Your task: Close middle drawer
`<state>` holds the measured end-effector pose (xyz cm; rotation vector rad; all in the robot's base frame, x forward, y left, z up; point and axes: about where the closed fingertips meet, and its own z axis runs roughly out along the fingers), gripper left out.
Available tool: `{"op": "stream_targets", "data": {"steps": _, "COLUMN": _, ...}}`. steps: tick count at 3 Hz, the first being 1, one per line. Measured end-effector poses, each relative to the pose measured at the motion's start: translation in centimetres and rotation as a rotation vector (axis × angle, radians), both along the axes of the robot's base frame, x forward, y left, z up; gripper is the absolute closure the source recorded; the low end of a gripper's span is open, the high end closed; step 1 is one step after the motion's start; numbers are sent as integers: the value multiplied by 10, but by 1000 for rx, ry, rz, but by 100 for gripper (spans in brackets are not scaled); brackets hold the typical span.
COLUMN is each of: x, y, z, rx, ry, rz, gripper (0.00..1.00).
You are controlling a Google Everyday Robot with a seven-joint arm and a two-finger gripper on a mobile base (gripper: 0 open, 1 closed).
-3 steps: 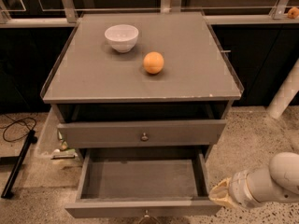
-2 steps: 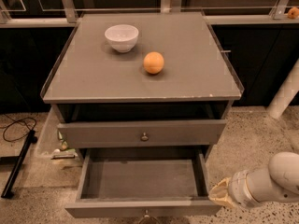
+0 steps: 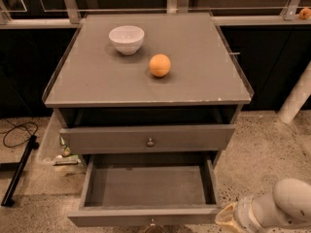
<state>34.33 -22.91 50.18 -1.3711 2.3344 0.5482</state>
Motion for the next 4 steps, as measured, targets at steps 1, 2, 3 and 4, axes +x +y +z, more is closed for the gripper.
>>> {"op": "stream_targets", "data": {"steps": 1, "x": -9, "y": 9, "z": -41, "rx": 38, "ry": 9, "rz": -24, "gripper": 100}}
{"op": "stream_targets", "data": {"steps": 2, "x": -5, "y": 32, "z": -74, "rx": 70, "ry": -9, "rz": 9, "gripper": 100}}
{"op": "stream_targets", "data": {"steps": 3, "x": 8, "y": 54, "z": -94, "rx": 93, "ry": -49, "rz": 52, "gripper": 100}}
{"op": "stream_targets", "data": {"steps": 4, "x": 18, "y": 70, "z": -109, "rx": 111, "ry": -76, "rz": 82, "gripper": 100}}
